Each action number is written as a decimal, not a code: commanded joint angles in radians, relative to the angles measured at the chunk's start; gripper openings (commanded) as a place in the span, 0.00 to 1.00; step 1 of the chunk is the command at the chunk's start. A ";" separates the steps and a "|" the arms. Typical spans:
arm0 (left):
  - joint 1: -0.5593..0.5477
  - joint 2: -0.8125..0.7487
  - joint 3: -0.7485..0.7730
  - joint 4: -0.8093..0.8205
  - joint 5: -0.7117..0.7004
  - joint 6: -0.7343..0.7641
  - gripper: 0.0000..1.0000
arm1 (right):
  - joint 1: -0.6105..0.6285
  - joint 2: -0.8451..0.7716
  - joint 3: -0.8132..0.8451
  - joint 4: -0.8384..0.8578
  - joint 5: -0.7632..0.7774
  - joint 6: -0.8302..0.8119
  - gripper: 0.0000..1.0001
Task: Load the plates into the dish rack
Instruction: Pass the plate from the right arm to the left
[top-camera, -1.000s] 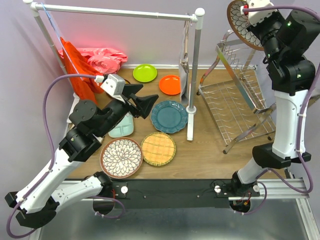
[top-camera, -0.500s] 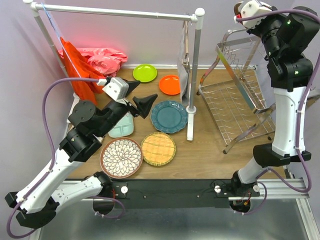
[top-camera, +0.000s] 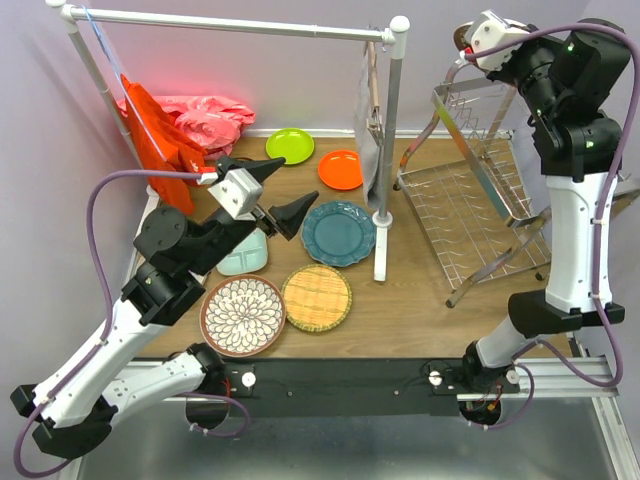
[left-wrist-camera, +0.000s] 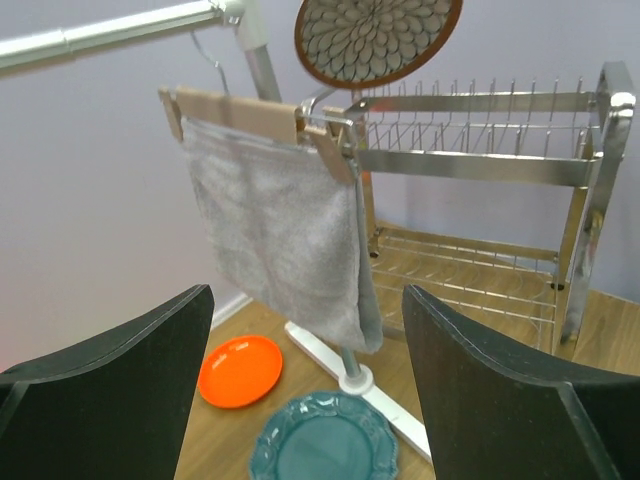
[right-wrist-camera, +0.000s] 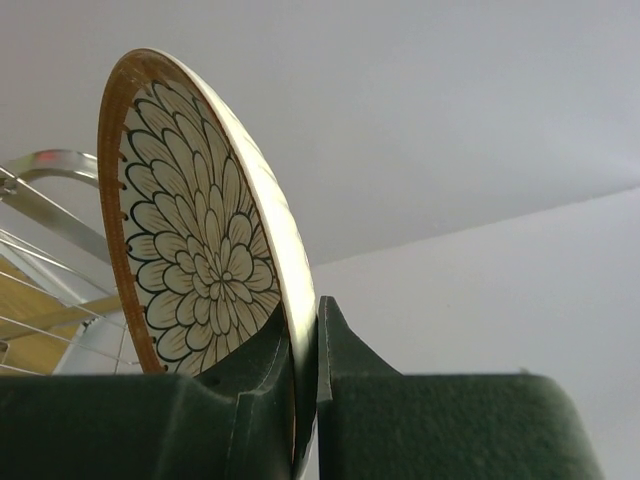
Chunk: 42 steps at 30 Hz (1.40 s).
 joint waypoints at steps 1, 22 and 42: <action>0.005 -0.001 0.024 0.100 0.115 0.108 0.86 | -0.002 -0.071 0.013 0.097 -0.087 -0.168 0.01; 0.003 0.390 0.470 0.198 0.333 0.262 0.92 | -0.002 -0.232 -0.029 0.086 -0.337 0.186 0.01; -0.015 0.628 0.766 0.099 0.368 0.307 0.93 | 0.000 -0.373 -0.074 0.038 -0.562 0.383 0.01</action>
